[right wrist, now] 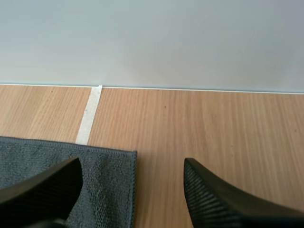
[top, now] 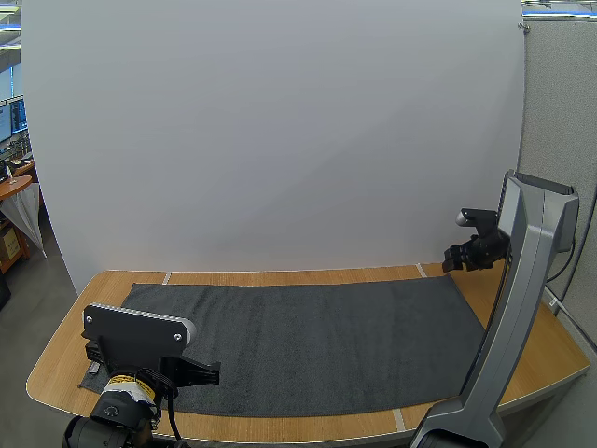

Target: Fold the towel

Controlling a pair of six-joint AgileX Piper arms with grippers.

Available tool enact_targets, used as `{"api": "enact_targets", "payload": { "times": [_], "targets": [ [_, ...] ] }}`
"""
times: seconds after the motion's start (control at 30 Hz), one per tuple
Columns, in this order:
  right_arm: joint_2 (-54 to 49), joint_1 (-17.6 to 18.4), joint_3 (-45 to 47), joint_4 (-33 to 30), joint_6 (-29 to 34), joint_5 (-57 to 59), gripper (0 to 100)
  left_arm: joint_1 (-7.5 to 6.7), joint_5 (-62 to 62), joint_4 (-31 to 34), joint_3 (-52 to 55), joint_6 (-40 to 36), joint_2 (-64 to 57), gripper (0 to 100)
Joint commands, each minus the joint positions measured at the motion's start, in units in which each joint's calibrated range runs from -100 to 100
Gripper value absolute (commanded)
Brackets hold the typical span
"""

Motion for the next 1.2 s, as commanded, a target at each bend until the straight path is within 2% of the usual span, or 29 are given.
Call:
{"api": "enact_targets", "payload": {
  "times": [0.0, 0.37, 0.57, 1.17],
  "targets": [
    [0.06, -0.02, -0.49, 1.33, -1.43, 1.18, 100, 0.06, -1.35, -0.2, 0.0, 0.11, -0.27, 1],
    [1.82, 0.45, -0.49, 3.14, -2.54, 3.26, 100, 0.06, -1.35, -0.2, 0.0, 0.11, -0.27, 1],
    [1.82, 0.76, -0.49, 4.57, -2.54, 8.31, 100, 0.06, -1.35, -0.2, 0.0, 0.11, -0.27, 1],
    [2.49, 0.83, -0.49, 4.39, -2.86, 5.7, 100, 0.06, -1.35, -0.2, 0.0, 0.11, -0.27, 1]
  ]
}}
